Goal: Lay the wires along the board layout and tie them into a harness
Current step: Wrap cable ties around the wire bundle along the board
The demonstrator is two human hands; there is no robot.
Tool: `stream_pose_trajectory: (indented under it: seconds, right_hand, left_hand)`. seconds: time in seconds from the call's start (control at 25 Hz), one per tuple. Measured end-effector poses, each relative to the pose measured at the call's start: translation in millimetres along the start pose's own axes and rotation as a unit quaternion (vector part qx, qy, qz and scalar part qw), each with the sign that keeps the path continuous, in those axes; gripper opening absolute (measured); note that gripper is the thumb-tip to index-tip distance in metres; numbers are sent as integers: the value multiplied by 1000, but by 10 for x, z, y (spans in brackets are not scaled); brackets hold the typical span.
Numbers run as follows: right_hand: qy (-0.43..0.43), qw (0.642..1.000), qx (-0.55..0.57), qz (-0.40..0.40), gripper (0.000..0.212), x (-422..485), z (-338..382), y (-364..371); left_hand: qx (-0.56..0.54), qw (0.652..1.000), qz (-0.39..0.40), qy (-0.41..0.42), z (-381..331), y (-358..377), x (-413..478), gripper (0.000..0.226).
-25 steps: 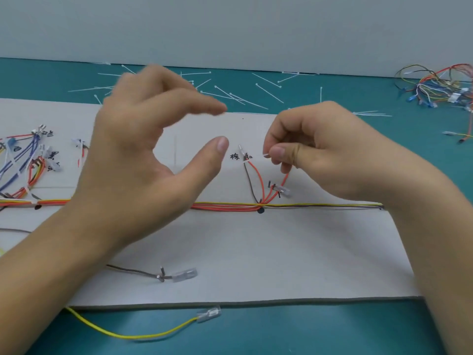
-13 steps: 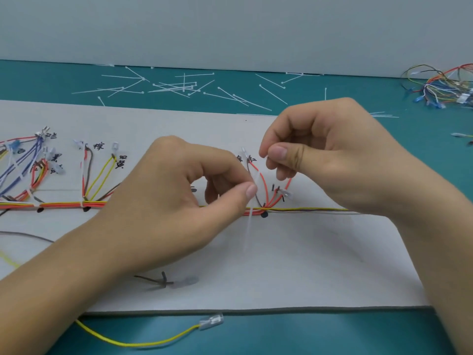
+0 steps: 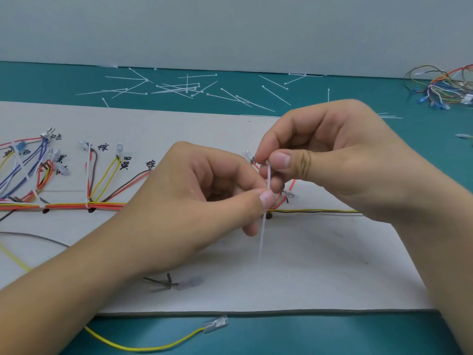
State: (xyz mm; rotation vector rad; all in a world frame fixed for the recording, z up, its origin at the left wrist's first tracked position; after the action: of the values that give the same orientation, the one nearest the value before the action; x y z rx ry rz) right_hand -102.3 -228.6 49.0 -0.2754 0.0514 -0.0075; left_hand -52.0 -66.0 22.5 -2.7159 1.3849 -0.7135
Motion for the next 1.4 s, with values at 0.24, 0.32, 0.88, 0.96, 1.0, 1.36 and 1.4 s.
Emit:
stream_pose_trajectory:
  seconds: [0.24, 0.32, 0.88, 0.96, 1.0, 1.36, 1.4]
  right_hand:
    - [27, 999, 14, 8, 14, -6, -32, -42]
    - [42, 999, 0, 14, 12, -8, -43, -41]
    - [66, 997, 50, -2, 6, -14, -49, -67]
    - [62, 995, 83, -10, 7, -20, -33, -96]
    - [61, 994, 92, -14, 8, -18, -28, -104]
    - [58, 973, 117, -192, 15, 13, -69, -285]
    - [47, 967, 90, -235, 16, 7, -65, -333]
  left_hand:
    - [-9, 1000, -11, -18, 39, -11, 10, 9]
    - [4, 1000, -8, -18, 44, -8, 8, 9]
    - [40, 994, -94, 39, 27, -75, -6, 7]
    - [37, 993, -100, 50, 14, -93, 3, 6]
    - [40, 993, -99, 52, 16, -97, 10, 5]
    - [239, 965, -87, 69, 20, -171, -1, 7]
    - [269, 957, -70, 77, 23, -159, 6, 7]
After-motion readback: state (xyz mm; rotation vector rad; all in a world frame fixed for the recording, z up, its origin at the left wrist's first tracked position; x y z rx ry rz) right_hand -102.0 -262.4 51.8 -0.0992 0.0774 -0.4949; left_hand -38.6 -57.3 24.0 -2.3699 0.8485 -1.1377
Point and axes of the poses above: each hand's wrist, its own x-axis towards the middle knuckle, its own y-axis out of the palm, z = x × y, the point moved 5 cm from there along x, towards the middle knuckle, and after that the axes turned 12 degrees about y, right-handed, at the moved point
